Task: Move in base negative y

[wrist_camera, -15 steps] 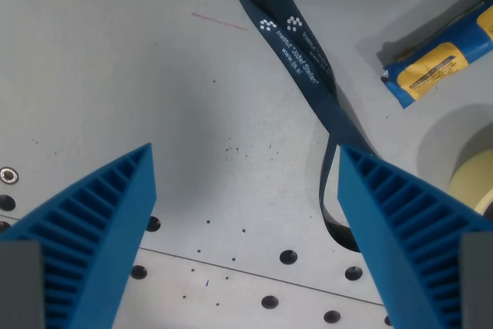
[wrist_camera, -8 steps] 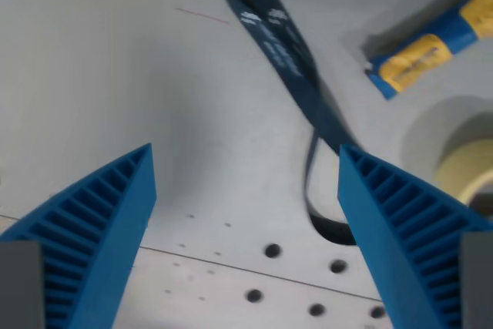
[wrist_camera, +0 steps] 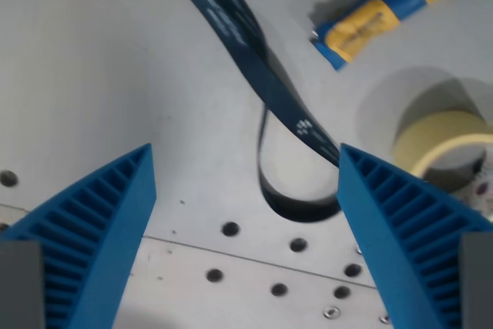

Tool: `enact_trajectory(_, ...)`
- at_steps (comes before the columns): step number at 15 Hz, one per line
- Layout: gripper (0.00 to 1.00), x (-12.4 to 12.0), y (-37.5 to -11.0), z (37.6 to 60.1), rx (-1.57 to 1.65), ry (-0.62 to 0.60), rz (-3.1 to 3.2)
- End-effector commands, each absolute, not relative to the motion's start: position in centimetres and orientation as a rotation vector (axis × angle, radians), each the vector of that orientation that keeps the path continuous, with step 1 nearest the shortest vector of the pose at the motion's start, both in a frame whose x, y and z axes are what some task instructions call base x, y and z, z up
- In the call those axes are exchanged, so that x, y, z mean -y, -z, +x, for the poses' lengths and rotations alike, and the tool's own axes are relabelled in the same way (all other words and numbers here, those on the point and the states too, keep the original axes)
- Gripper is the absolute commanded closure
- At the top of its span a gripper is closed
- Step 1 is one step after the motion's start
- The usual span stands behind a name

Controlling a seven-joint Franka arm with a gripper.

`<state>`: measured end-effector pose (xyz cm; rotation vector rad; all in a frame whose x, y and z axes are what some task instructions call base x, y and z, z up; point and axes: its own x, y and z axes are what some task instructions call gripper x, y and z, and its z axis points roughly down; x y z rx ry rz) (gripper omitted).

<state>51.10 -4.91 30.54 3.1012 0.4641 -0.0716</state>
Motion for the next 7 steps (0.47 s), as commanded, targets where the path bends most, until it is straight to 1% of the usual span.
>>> enact_trajectory(1, 0.0, 6.4, -31.0, 49.9, -0.49, 0.019, 3.097)
enact_trajectory(7, 0.0, 9.8, -30.9, 49.1, -0.49, 0.019, 3.097)
